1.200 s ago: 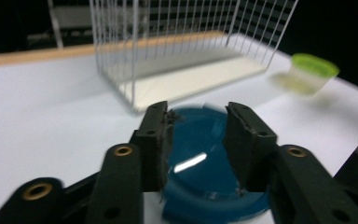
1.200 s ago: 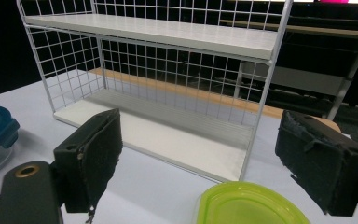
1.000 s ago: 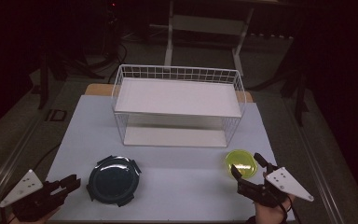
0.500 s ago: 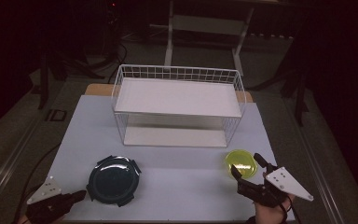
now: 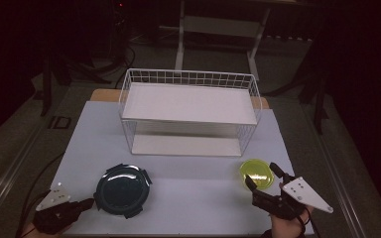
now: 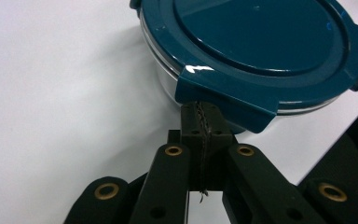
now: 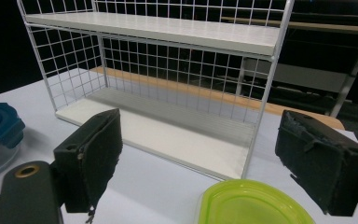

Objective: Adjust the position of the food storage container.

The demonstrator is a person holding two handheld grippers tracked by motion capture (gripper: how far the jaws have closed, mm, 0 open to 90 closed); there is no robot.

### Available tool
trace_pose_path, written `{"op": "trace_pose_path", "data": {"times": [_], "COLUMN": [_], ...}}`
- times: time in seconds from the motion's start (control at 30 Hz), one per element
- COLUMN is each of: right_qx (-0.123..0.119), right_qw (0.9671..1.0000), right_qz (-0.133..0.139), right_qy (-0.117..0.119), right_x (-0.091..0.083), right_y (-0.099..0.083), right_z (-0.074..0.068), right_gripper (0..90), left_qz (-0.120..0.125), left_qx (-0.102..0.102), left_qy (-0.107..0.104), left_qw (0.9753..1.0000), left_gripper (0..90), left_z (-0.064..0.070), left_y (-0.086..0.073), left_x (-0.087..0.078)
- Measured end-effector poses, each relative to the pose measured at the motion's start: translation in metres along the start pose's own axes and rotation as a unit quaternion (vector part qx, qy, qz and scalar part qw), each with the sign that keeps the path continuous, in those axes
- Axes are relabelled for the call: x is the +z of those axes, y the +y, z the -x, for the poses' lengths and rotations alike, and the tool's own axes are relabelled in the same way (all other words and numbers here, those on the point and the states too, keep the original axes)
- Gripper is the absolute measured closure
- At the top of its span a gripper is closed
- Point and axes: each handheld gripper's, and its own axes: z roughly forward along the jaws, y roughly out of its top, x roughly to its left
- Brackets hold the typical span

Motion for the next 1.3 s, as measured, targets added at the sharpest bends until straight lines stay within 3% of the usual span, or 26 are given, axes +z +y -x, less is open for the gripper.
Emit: {"op": "trace_pose_path", "data": {"times": [0.4,0.57,0.8,0.9,1.3], "right_qx": [-0.001,0.003,0.004,0.001,0.0], "right_qw": [1.0,1.0,1.0,1.0,0.9999], "right_qz": [-0.003,-0.005,-0.006,-0.005,-0.008], "right_qy": [0.003,0.001,0.003,0.003,0.007], "right_x": [0.001,0.001,0.001,0.001,0.003], "right_y": [-0.001,-0.001,-0.002,-0.001,-0.002], "right_z": [-0.001,0.001,0.001,0.0,-0.001], "right_gripper": [14.5,14.4,14.5,14.5,14.5], "left_qz": [-0.007,-0.004,-0.006,0.004,-0.003], "left_qx": [0.018,0.016,0.016,0.009,0.029], "left_qy": [-0.016,-0.024,-0.021,-0.024,-0.047], "left_qw": [0.9997,0.9996,0.9996,0.9997,0.9985], "left_gripper": [89.0,88.9,89.0,89.0,89.0], "left_z": [-0.008,-0.011,-0.008,-0.007,0.006], "left_y": [0.031,0.033,0.033,0.036,0.057], "left_x": [0.031,0.032,0.033,0.034,0.058]}}
